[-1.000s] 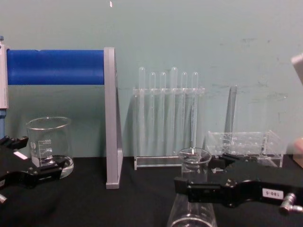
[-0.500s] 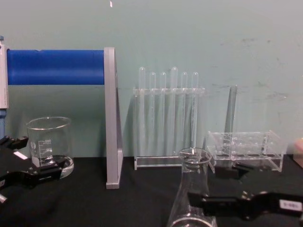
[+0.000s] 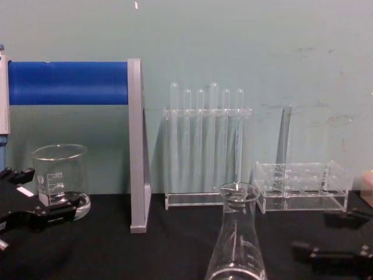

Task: Grasp the erlenmeyer flask with one hand, shake it three times, then place it back.

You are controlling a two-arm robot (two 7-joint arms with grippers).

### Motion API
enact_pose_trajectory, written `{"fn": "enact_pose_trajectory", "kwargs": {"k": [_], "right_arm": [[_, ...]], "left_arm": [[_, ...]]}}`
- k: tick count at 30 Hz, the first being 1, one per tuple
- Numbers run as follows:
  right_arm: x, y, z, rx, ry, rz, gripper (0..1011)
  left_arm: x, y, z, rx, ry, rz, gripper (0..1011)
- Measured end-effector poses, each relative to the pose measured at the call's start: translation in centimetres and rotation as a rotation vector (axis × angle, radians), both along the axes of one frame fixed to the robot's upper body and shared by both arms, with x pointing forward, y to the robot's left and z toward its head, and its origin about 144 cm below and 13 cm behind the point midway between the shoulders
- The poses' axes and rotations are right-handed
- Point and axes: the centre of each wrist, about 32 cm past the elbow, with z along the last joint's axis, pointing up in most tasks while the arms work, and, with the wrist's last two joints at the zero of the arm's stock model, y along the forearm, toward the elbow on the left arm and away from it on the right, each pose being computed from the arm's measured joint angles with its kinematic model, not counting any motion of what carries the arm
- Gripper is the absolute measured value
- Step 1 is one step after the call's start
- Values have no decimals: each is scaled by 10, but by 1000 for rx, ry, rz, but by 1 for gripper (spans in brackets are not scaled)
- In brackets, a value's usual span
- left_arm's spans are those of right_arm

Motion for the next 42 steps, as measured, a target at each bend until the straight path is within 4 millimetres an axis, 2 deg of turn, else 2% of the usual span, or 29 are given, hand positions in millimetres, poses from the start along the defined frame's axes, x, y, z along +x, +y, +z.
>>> {"fn": "enact_pose_trajectory", "kwargs": {"k": [9, 18, 24, 29, 42], "right_arm": [[11, -14, 8, 59, -108, -220, 1002], [33, -5, 10, 72, -174, -405, 1002], [46, 5, 2, 48, -159, -479, 1002], [55, 14, -12, 2, -121, -527, 1003], [60, 21, -30, -44, -43, -543, 1003]], "left_arm": [[0, 0, 0, 0, 0, 0, 1001], [0, 0, 0, 0, 0, 0, 1001], [0, 0, 0, 0, 0, 0, 1001], [0, 0, 0, 0, 0, 0, 1001], [0, 0, 0, 0, 0, 0, 1001]]}}
